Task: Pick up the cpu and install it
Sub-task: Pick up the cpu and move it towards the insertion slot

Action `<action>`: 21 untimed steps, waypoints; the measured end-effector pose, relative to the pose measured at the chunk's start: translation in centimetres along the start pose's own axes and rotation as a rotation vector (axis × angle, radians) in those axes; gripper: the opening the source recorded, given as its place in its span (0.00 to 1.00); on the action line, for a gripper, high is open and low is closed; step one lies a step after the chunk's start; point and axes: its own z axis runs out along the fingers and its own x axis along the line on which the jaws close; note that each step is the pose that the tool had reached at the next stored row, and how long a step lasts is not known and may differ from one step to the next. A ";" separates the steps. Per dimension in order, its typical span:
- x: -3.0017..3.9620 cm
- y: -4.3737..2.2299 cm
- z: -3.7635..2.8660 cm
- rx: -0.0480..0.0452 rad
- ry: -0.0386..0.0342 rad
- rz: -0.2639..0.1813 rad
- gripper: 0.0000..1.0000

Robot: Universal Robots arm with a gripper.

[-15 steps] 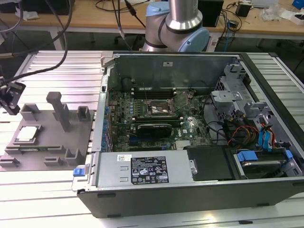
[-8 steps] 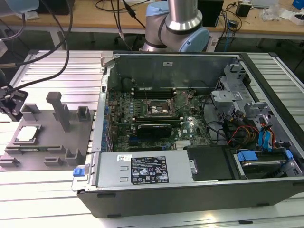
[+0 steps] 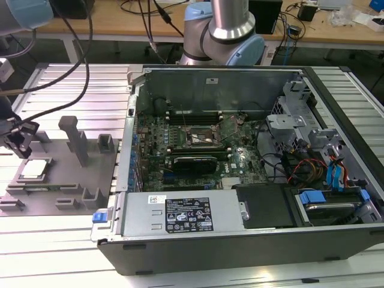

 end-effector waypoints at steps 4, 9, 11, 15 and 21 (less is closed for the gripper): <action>0.11 -0.06 1.03 0.0000 0.0000 0.000 0.11; 0.27 -0.12 2.26 0.0000 0.0000 0.000 0.11; 0.33 -0.15 2.72 0.0000 0.0000 0.000 0.11; 0.42 -0.18 3.41 0.0000 0.0001 0.000 0.11; 0.42 -0.18 3.42 0.0000 0.0001 0.000 0.11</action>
